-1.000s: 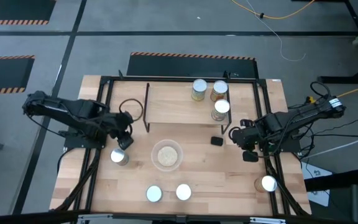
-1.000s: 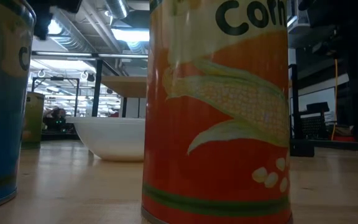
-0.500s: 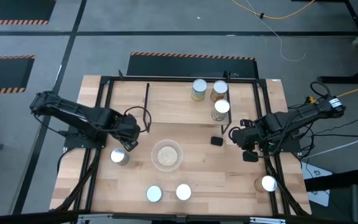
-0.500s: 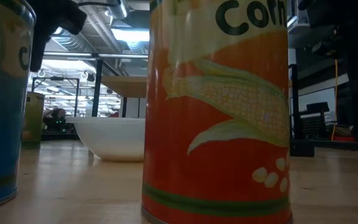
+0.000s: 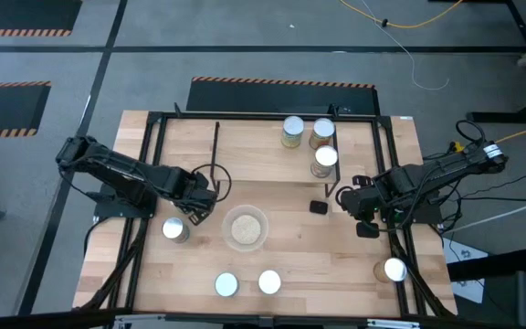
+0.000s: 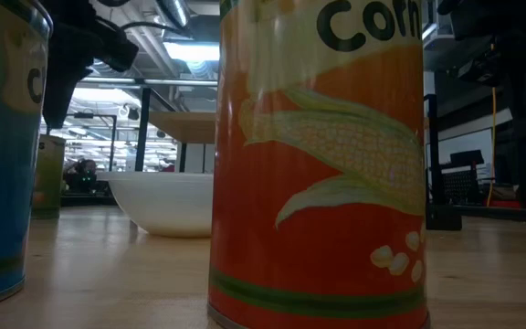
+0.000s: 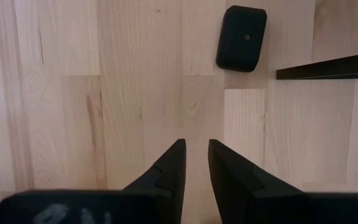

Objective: Pick and place cans onto a shelf
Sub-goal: Put the canned oranges on the shelf

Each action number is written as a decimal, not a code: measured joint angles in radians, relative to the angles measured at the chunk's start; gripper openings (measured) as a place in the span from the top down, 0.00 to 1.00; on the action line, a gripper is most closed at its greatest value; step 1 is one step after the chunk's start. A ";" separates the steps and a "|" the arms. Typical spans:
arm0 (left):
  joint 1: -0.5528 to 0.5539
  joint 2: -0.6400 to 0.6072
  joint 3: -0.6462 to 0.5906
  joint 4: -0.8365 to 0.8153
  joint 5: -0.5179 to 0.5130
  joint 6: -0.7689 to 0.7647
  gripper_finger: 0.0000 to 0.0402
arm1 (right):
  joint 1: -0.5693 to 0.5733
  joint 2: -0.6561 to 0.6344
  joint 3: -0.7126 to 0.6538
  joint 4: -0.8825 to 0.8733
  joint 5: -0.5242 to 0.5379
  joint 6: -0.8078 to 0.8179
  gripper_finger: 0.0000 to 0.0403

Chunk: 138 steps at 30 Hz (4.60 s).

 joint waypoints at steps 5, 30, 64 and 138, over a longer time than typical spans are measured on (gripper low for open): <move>0.000 0.044 0.000 -0.004 0.000 0.000 0.80 | 0.000 0.000 0.000 0.000 0.000 0.000 0.82; 0.000 0.095 -0.001 -0.035 -0.022 0.001 0.91 | 0.000 0.001 0.000 0.003 0.000 0.000 0.82; 0.025 0.084 0.343 -0.306 -0.146 0.107 1.00 | 0.000 0.000 0.000 0.005 0.000 0.001 0.82; 0.621 0.226 0.848 -0.113 -0.032 0.891 1.00 | 0.000 0.001 0.000 0.022 0.000 0.000 0.82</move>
